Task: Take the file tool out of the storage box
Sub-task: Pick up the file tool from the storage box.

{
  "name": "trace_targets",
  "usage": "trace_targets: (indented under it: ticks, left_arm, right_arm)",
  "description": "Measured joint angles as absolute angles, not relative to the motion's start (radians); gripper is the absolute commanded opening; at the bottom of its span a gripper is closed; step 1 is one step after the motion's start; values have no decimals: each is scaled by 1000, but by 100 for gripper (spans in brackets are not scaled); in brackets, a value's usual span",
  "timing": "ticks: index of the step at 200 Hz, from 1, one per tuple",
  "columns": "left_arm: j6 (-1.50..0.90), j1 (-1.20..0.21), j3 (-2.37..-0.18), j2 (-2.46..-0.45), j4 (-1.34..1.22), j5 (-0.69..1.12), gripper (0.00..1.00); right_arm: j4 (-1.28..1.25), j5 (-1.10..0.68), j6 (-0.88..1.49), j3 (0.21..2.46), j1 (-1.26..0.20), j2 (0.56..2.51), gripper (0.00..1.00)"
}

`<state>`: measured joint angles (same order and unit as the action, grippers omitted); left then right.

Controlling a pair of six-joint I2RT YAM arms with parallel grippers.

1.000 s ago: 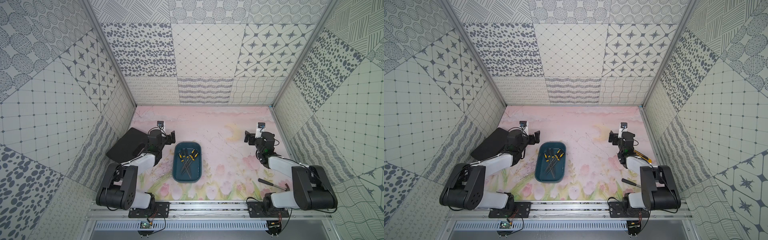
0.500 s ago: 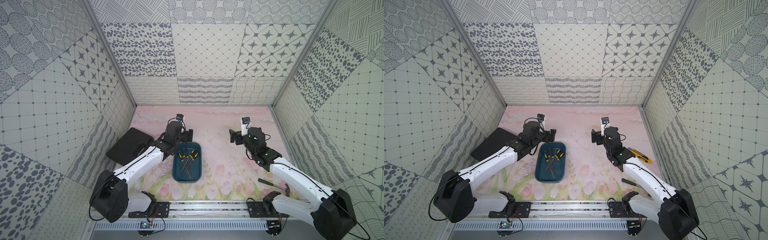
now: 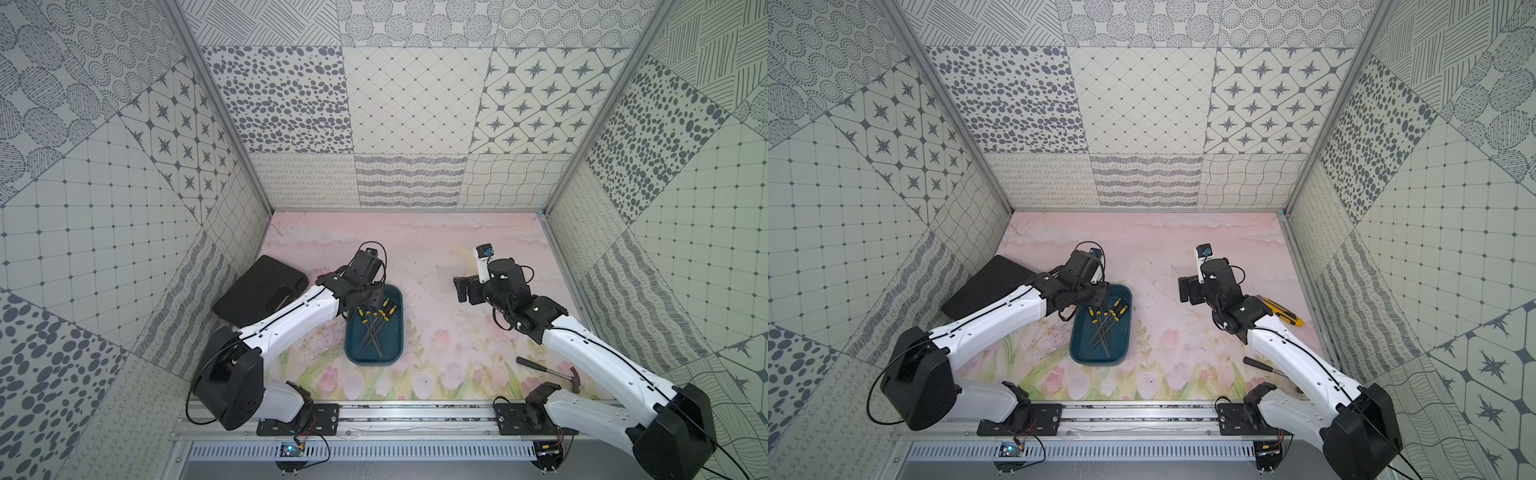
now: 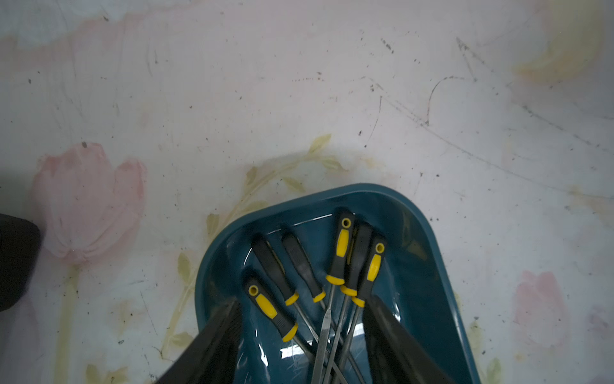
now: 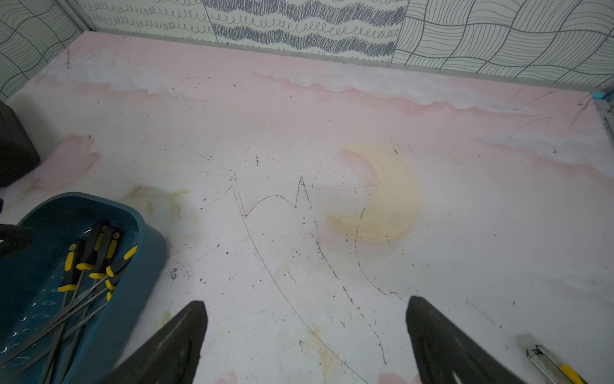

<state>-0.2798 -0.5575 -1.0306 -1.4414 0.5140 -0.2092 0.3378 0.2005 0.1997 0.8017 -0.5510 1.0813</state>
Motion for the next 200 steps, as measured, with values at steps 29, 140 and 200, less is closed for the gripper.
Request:
trace_targets:
  ticks: [29, 140, 200]
  left_arm:
    - [-283, -562, -1031, -1510, 540, -193, 55]
    - [-223, -570, -1045, -1712, 466, -115, 46]
    - [-193, -581, -1084, -1759, 453, -104, 40]
  right_arm:
    - [363, 192, 203, 798, -570, 1081, 98]
    - [382, 197, 207, 788, -602, 1081, 98]
    - [387, 211, 207, 788, -611, 1081, 98]
